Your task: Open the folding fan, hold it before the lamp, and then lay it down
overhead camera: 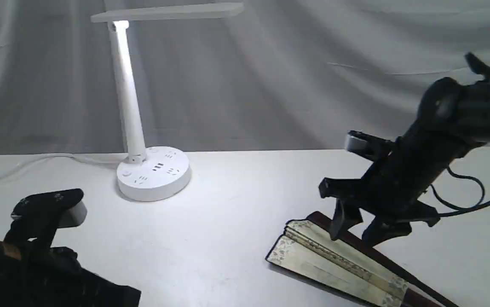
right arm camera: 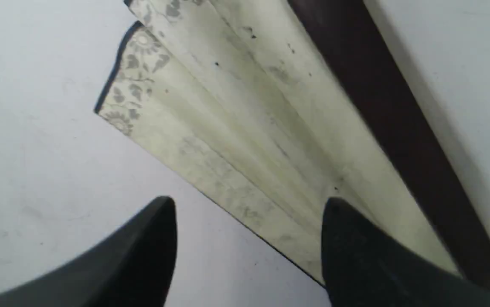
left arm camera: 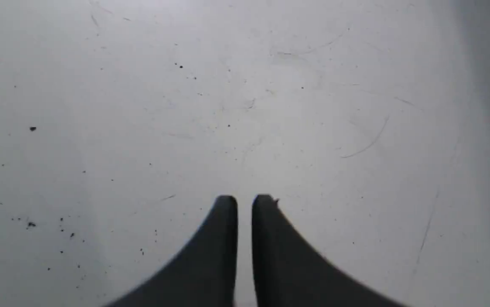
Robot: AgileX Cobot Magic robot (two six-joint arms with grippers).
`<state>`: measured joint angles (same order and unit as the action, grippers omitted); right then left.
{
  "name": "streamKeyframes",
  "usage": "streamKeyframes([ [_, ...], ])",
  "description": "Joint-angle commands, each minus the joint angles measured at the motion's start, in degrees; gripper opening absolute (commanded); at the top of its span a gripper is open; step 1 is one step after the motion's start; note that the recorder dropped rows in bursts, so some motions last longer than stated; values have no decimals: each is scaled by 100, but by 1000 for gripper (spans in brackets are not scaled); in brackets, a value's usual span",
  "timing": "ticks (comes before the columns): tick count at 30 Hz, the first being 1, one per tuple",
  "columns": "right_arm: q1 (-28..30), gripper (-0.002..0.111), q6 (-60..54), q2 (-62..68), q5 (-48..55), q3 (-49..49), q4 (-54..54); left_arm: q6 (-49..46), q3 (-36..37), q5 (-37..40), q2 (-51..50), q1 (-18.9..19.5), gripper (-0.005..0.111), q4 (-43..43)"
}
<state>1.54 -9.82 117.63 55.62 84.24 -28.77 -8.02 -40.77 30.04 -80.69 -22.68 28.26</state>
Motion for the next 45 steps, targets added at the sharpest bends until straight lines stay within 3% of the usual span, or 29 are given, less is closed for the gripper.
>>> streamKeyframes([
  [1, 518, 51, -893, -68, 317, -20, -822, 53, -8, -3, 6, 1, 6, 73],
  [12, 1333, 51, -3158, 13, 1056, -20, -956, 53, -8, -5, 6, 0, 6, 157],
  [20, 1715, 51, -3213, 473, 1334, -43, -1062, 53, -8, -59, 6, 0, 6, 157],
  [37, 1727, 51, -3213, 1471, 1435, -43, -1802, 53, -8, -159, 6, 0, 6, 157],
  [40, 1727, 47, -3227, 1545, 1435, -43, -1927, 53, -8, -159, 6, 0, 6, 157],
  [45, 1727, 29, -3229, 1544, 1435, -43, -1948, 53, -8, -159, 6, 0, 6, 157],
])
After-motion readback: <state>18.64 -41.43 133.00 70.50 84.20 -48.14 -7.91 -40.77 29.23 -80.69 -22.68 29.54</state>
